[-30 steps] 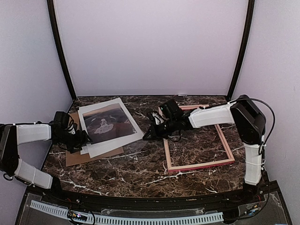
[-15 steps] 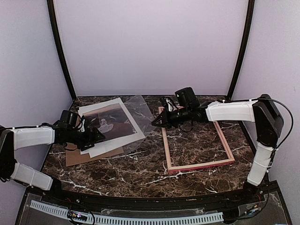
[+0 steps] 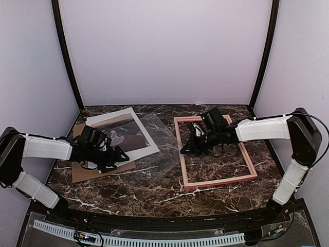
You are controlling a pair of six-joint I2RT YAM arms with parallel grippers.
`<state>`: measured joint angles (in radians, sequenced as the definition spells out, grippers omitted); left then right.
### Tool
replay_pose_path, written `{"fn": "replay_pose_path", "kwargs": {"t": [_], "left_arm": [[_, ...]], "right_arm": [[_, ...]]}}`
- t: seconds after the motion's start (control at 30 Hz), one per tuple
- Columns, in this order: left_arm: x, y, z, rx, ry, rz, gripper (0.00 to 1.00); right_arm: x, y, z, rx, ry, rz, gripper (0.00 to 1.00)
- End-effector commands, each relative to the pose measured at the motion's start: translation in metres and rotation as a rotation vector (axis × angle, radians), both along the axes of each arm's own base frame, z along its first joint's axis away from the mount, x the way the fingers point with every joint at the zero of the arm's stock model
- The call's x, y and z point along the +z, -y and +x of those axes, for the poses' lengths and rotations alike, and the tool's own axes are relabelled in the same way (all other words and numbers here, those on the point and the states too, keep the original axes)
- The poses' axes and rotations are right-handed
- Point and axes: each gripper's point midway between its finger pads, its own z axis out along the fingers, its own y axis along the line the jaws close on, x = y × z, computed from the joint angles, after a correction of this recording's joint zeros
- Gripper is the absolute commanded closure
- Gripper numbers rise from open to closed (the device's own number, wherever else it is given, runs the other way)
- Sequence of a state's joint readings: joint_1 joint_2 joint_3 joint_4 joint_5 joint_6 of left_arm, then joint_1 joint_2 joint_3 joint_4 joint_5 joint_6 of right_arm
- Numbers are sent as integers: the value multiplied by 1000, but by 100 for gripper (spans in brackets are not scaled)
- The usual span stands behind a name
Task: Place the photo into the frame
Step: Pass from the right arm to the left
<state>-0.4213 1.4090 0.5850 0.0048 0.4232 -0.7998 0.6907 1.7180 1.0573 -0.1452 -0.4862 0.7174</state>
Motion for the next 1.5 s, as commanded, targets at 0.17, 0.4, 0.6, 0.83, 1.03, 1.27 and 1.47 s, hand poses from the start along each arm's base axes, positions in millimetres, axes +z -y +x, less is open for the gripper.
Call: {"fn": "replay_pose_path", "kwargs": {"t": [0.17, 0.4, 0.6, 0.83, 1.03, 1.27, 1.47], "left_arm": [[1, 24, -36, 12, -108, -4, 10], [-13, 32, -59, 14, -158, 3, 9], [-20, 43, -51, -2, -148, -7, 9], [-27, 52, -43, 4, -154, -37, 9], [-23, 62, -37, 1, -119, -106, 11], [1, 70, -27, -31, -1, -174, 17], [20, 72, -16, -53, 105, -182, 32]], "right_arm": [[6, 39, -22, -120, -16, -39, 100], [-1, 52, -32, -172, -34, -33, 100], [-9, 51, -39, -168, -54, -36, 100], [-16, 52, -45, -170, -72, -44, 100], [-25, 55, -48, -171, -86, -61, 100], [-31, 58, -52, -161, -93, -79, 100], [-37, 59, -54, -153, -100, -96, 100]]}}
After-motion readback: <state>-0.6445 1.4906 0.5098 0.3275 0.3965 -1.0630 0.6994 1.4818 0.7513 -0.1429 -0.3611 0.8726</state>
